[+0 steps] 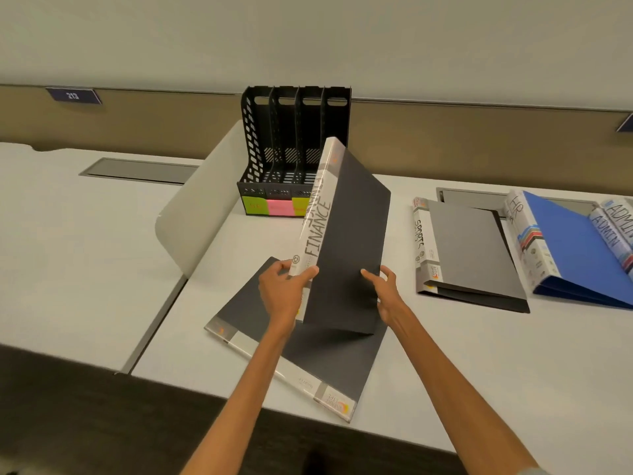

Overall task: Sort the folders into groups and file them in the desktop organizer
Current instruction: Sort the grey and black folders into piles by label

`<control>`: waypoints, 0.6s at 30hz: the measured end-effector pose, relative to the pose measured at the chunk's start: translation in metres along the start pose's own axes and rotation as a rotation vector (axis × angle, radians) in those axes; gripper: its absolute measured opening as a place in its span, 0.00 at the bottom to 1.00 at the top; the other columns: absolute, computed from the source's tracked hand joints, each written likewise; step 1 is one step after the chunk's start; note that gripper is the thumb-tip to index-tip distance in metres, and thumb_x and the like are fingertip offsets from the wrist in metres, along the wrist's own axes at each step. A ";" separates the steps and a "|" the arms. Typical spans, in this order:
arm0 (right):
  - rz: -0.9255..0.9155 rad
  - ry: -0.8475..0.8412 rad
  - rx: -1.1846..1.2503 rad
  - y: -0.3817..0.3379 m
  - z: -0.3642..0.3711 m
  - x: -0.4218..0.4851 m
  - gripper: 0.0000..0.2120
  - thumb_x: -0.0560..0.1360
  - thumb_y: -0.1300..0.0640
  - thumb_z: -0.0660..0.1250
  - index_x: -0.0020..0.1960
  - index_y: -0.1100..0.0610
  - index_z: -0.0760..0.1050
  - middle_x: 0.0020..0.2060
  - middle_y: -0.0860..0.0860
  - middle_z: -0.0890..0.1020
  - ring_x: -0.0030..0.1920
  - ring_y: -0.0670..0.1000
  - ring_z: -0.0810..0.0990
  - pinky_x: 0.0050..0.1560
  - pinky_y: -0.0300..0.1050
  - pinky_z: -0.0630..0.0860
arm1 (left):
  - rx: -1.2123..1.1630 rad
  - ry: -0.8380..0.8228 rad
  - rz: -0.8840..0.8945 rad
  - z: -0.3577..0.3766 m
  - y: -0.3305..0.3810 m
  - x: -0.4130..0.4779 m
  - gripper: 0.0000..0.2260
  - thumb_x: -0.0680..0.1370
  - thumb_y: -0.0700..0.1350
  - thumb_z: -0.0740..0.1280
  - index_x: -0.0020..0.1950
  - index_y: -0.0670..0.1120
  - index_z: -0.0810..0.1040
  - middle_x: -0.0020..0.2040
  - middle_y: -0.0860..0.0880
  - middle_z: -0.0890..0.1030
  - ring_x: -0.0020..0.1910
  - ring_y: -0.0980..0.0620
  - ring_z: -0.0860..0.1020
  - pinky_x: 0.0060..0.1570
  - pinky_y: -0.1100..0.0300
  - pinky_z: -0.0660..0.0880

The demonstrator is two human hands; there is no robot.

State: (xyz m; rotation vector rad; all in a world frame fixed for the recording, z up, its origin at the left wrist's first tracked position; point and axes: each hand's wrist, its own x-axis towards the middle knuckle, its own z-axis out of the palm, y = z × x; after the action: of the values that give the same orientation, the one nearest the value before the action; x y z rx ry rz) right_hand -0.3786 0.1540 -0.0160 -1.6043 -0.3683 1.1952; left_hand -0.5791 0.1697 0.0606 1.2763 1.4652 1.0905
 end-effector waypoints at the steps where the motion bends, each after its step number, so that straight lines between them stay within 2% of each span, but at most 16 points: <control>1: -0.015 -0.001 -0.001 -0.003 0.001 0.001 0.33 0.76 0.48 0.69 0.75 0.48 0.56 0.76 0.53 0.62 0.73 0.59 0.63 0.71 0.60 0.62 | -0.020 0.011 0.010 0.002 0.004 -0.001 0.16 0.69 0.50 0.78 0.52 0.46 0.80 0.53 0.52 0.83 0.43 0.53 0.83 0.31 0.72 0.75; 4: -0.020 -0.018 -0.022 -0.012 -0.003 0.001 0.33 0.76 0.47 0.69 0.75 0.46 0.57 0.76 0.53 0.61 0.73 0.60 0.63 0.70 0.63 0.63 | -0.065 0.030 0.023 0.008 0.015 -0.003 0.16 0.68 0.49 0.79 0.52 0.47 0.80 0.55 0.51 0.83 0.45 0.51 0.84 0.33 0.71 0.77; 8: -0.041 -0.014 0.000 -0.020 -0.007 0.002 0.32 0.76 0.47 0.69 0.74 0.47 0.57 0.75 0.54 0.63 0.73 0.61 0.63 0.70 0.63 0.63 | -0.091 0.022 0.054 0.017 0.025 -0.007 0.15 0.68 0.48 0.79 0.51 0.47 0.81 0.53 0.52 0.84 0.43 0.52 0.83 0.32 0.71 0.77; 18: -0.205 0.145 -0.072 -0.041 -0.027 0.005 0.32 0.75 0.48 0.71 0.74 0.48 0.60 0.73 0.52 0.63 0.70 0.59 0.66 0.69 0.63 0.68 | -0.186 0.013 0.061 0.032 0.030 -0.002 0.14 0.69 0.47 0.78 0.51 0.49 0.80 0.53 0.53 0.83 0.44 0.51 0.84 0.34 0.68 0.79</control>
State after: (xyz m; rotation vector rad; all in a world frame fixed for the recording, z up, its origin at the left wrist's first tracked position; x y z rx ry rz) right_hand -0.3413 0.1591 0.0156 -1.6602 -0.4746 0.9143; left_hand -0.5415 0.1727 0.0828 1.1906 1.3084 1.2475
